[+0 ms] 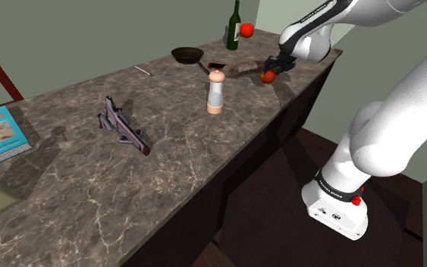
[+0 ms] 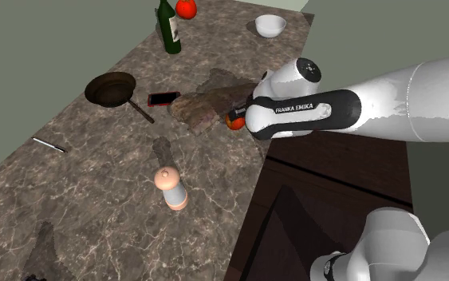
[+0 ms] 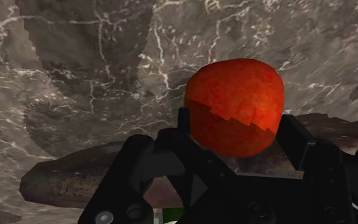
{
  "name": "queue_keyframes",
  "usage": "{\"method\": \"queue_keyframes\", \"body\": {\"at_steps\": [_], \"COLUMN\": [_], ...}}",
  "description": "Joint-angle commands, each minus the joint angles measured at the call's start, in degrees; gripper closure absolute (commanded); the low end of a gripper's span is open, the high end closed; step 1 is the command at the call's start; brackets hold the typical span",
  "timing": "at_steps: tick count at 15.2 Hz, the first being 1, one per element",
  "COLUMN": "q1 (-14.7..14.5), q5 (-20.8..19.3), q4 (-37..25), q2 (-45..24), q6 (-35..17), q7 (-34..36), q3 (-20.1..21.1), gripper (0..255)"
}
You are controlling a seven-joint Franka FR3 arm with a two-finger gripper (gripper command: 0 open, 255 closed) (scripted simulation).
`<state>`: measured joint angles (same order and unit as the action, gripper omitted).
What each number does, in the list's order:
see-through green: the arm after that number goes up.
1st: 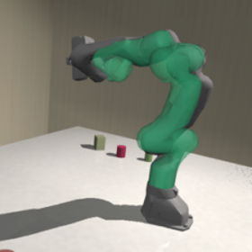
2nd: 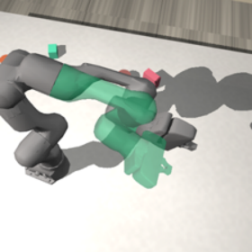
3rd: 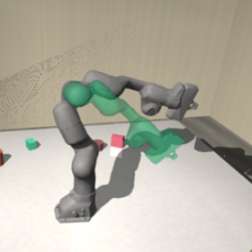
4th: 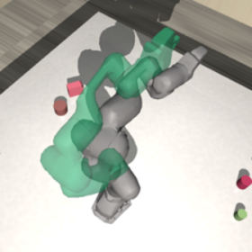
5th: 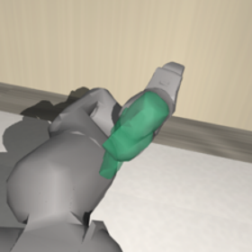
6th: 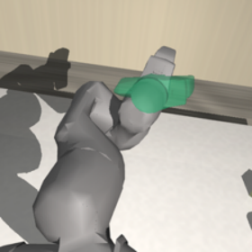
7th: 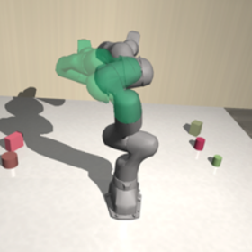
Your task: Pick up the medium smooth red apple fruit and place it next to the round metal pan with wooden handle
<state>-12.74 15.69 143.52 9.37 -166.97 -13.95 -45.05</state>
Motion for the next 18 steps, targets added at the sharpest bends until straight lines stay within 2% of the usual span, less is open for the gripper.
{"method": "queue_keyframes", "body": {"at_steps": [1,5,10,16,18], "q1": [2.7,6.07,8.86,10.9,10.2], "q5": [-4.07,-8.75,-12.58,-15.44,-14.98], "q4": [-0.21,-1.29,-3.04,-5.61,-6.6], "q2": [1.6,3.87,6.34,8.8,7.46], "q6": [1.35,4.47,8.51,13.39,13.15], "q7": [3.28,7.28,10.68,13.43,14.41], "q3": [2.22,5.2,7.91,10.23,10.85], "gripper": [255,255,255,255,255]}}
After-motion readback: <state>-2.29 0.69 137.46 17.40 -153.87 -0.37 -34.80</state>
